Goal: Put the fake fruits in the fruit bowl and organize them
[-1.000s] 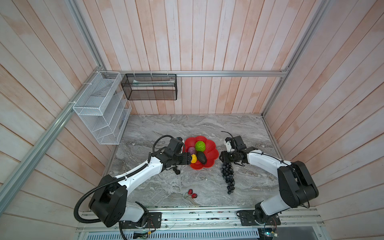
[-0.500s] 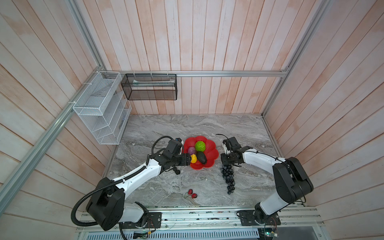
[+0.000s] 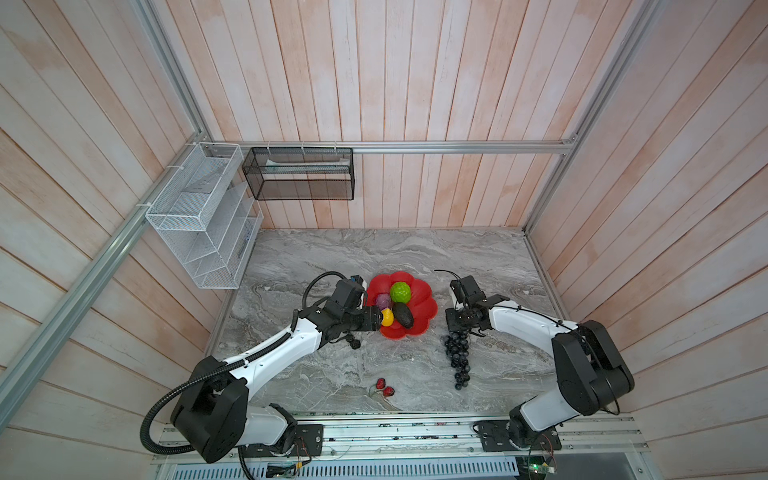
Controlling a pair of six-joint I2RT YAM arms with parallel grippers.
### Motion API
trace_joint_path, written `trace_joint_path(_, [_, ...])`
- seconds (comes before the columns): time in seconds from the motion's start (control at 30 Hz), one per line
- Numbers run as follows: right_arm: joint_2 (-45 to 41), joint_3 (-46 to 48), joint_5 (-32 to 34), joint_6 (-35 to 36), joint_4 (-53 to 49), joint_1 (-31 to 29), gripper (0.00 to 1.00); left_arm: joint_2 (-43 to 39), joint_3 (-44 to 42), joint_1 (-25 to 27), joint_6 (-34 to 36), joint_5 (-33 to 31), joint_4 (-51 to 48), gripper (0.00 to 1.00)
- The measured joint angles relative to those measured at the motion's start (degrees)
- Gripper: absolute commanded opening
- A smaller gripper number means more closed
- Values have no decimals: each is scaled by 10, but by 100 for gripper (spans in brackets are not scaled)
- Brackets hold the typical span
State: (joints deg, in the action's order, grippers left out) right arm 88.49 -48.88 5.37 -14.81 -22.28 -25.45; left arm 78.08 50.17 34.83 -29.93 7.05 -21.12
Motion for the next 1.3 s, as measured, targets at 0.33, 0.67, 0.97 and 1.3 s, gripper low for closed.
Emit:
trace_joint_path(0.33, [-61, 14, 5, -3, -5, 5, 0, 0, 0, 0, -3, 0, 0, 75])
trace_joint_path(0.67, [-134, 16, 5, -18, 0, 7, 0, 0, 0, 0, -3, 0, 0, 75])
trace_joint_path(0.97, [-165, 115, -89, -60, 28, 132, 28, -2, 0, 0, -3, 0, 0, 75])
trace_joint_path(1.3, [-183, 172, -163, -85, 60, 160, 43, -3, 0, 0, -3, 0, -1, 75])
